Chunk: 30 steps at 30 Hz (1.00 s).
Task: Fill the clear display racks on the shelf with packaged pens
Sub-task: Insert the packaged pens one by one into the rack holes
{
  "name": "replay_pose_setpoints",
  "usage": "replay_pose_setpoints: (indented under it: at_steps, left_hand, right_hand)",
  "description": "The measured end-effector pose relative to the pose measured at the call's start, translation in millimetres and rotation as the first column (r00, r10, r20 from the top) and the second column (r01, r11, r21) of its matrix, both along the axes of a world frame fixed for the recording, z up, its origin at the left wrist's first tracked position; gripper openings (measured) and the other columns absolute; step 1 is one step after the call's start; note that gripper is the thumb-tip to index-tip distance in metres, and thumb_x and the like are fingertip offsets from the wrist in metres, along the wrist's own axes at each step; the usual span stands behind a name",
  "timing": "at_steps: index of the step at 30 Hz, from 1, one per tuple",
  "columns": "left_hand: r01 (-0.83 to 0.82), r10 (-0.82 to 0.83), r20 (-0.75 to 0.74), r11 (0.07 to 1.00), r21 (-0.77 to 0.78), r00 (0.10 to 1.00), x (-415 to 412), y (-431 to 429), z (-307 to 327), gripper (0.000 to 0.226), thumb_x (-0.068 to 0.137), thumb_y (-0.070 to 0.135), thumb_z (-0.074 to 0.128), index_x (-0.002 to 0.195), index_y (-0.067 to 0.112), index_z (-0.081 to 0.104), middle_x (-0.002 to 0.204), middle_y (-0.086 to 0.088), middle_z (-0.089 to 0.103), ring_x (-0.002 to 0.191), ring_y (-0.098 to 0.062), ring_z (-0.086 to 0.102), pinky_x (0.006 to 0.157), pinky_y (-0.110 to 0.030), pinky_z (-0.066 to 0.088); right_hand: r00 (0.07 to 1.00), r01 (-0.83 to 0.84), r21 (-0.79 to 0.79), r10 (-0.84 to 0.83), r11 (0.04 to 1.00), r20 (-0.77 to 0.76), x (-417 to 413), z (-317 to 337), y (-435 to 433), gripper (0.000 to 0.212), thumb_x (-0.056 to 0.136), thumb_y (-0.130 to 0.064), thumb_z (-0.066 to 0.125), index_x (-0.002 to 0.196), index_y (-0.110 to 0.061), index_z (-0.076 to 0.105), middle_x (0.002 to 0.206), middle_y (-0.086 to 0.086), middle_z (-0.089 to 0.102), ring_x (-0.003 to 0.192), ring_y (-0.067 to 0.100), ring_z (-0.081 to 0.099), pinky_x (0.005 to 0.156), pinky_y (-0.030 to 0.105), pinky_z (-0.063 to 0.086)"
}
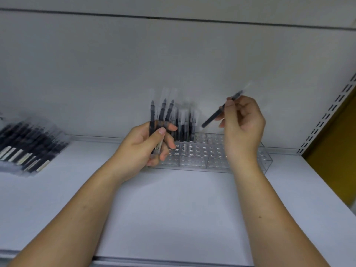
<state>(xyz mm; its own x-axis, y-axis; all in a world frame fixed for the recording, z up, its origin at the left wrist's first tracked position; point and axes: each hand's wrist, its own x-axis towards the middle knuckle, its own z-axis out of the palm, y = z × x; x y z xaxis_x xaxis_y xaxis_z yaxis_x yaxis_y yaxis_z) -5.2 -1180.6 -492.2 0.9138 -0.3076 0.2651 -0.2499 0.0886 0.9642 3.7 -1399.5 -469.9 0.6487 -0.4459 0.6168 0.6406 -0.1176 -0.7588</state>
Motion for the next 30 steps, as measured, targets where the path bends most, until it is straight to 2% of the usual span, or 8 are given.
replay_pose_setpoints:
  at_steps: [2, 4, 9, 14, 19, 24, 26, 30]
  left_hand:
    - [-0.05, 0.05, 0.029, 0.999, 0.002, 0.998, 0, 0, 0, 0.024, 0.112, 0.013, 0.04, 0.121, 0.005, 0.06, 0.081, -0.009, 0.063, 0.054, -0.018, 0.045, 0.044, -0.021, 0.028]
    - [-0.111, 0.109, 0.069, 0.993, 0.029, 0.992, 0, 1, 0, 0.023, 0.112, 0.013, 0.041, 0.12, 0.008, 0.062, 0.08, -0.005, 0.063, 0.055, -0.018, 0.044, 0.046, -0.022, 0.03]
    - [-0.161, 0.148, 0.145, 0.983, 0.086, 0.978, 1, 1, -1, 0.023, 0.112, 0.011, 0.041, 0.118, 0.013, 0.064, 0.084, 0.0, 0.064, 0.056, -0.017, 0.043, 0.048, -0.023, 0.034]
    - [-0.153, 0.138, 0.141, 0.983, 0.105, 0.98, 3, 0, -3, 0.023, 0.112, 0.011, 0.041, 0.118, 0.011, 0.064, 0.085, -0.001, 0.063, 0.057, -0.018, 0.044, 0.049, -0.023, 0.034]
    - [-0.141, 0.13, 0.118, 0.986, 0.086, 0.984, 3, -2, -3, 0.023, 0.112, 0.01, 0.041, 0.119, 0.008, 0.063, 0.085, -0.005, 0.062, 0.057, -0.018, 0.043, 0.047, -0.022, 0.034]
    - [-0.112, 0.102, 0.114, 0.99, 0.085, 0.988, 2, -5, -3, 0.023, 0.112, 0.011, 0.042, 0.118, 0.01, 0.064, 0.086, -0.006, 0.062, 0.058, -0.02, 0.044, 0.047, -0.023, 0.034]
    - [-0.099, 0.089, 0.112, 0.991, 0.089, 0.99, 3, -5, -3, 0.023, 0.112, 0.011, 0.042, 0.119, 0.01, 0.064, 0.087, -0.007, 0.062, 0.059, -0.02, 0.045, 0.048, -0.023, 0.035]
    - [-0.075, 0.067, 0.093, 0.994, 0.078, 0.993, 2, -9, -4, 0.024, 0.112, 0.01, 0.041, 0.12, 0.007, 0.063, 0.085, -0.006, 0.062, 0.058, -0.019, 0.045, 0.048, -0.023, 0.035]
  right_hand:
    - [0.993, 0.094, -0.157, -0.103, 0.983, -0.051, 6, -7, -4, 0.005, 0.1, -0.019, 0.062, 0.097, -0.022, 0.061, 0.086, 0.001, 0.07, 0.08, 0.023, 0.07, 0.069, 0.038, 0.056]
    - [0.985, 0.118, -0.271, -0.146, 0.955, -0.087, 11, -12, -6, 0.003, 0.1, -0.019, 0.064, 0.099, -0.022, 0.062, 0.087, -0.005, 0.07, 0.081, 0.017, 0.069, 0.071, 0.032, 0.055]
    - [0.979, 0.102, -0.392, -0.161, 0.914, -0.122, 21, -18, -3, 0.004, 0.101, -0.018, 0.064, 0.1, -0.022, 0.062, 0.086, -0.011, 0.067, 0.077, 0.005, 0.064, 0.069, 0.013, 0.049]
    - [0.976, 0.083, -0.443, -0.163, 0.893, -0.147, 31, -20, -4, 0.003, 0.102, -0.019, 0.062, 0.099, -0.019, 0.062, 0.089, -0.002, 0.07, 0.083, 0.014, 0.069, 0.073, 0.02, 0.054]
    - [0.974, 0.067, -0.493, -0.164, 0.867, -0.155, 34, -19, -3, 0.006, 0.101, -0.017, 0.062, 0.098, -0.022, 0.061, 0.088, -0.004, 0.069, 0.082, 0.015, 0.069, 0.07, 0.017, 0.052]
    - [0.953, 0.021, -0.578, -0.191, 0.816, -0.236, 35, -24, -1, 0.003, 0.098, -0.016, 0.067, 0.096, -0.017, 0.068, 0.078, -0.008, 0.066, 0.071, 0.006, 0.063, 0.068, 0.018, 0.05]
    - [0.94, 0.018, -0.614, -0.223, 0.789, -0.26, 35, -24, 0, 0.004, 0.096, -0.017, 0.068, 0.094, -0.016, 0.071, 0.076, -0.009, 0.066, 0.069, 0.004, 0.062, 0.069, 0.023, 0.051]
    - [0.906, -0.012, -0.634, -0.261, 0.773, -0.334, 34, -24, -2, 0.008, 0.092, -0.021, 0.072, 0.091, -0.015, 0.077, 0.074, -0.008, 0.07, 0.072, 0.015, 0.068, 0.075, 0.033, 0.059]
